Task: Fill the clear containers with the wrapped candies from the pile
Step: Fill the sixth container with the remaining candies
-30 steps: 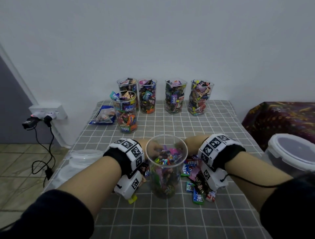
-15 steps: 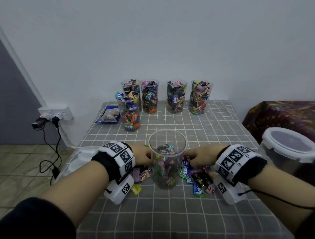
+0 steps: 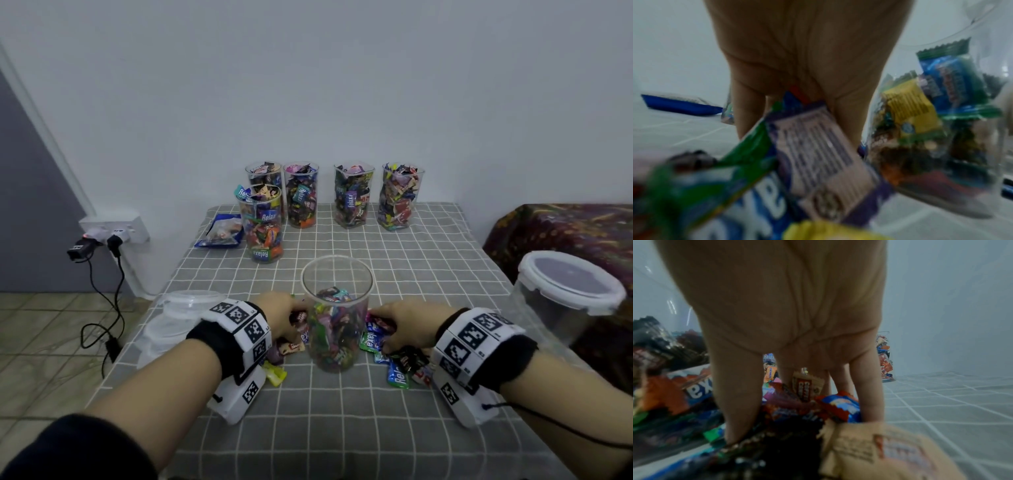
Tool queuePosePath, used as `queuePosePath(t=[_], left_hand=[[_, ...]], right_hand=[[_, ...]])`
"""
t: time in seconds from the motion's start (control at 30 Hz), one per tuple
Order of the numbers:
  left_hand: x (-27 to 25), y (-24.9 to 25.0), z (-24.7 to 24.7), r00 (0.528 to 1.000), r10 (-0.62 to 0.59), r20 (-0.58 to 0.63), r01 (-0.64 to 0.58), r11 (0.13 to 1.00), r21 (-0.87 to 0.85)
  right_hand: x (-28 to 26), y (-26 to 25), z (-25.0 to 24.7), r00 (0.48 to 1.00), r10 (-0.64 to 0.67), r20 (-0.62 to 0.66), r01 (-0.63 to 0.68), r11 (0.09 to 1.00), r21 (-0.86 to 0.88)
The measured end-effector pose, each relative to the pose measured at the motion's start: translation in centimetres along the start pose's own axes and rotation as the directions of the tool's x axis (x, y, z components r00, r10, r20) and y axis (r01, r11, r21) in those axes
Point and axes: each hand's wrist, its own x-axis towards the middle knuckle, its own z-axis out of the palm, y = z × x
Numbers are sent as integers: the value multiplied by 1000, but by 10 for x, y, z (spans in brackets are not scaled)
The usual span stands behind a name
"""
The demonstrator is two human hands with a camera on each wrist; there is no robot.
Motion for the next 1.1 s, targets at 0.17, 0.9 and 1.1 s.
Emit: queuePosePath(t=[0.17, 0.9, 1.1], left_hand=[[-2, -1, 5, 994, -42, -103, 42, 999, 0], [-18, 9, 3, 839, -93, -536, 24, 991, -134], [-23, 12, 1, 814, -93, -573, -17, 983, -184]], right_hand=[[0, 2, 4, 996, 6, -92, -10, 999, -45], [-5, 13, 2, 929, 78, -362, -31, 991, 133], [-10, 16, -1, 879, 118, -462, 38, 948, 315]])
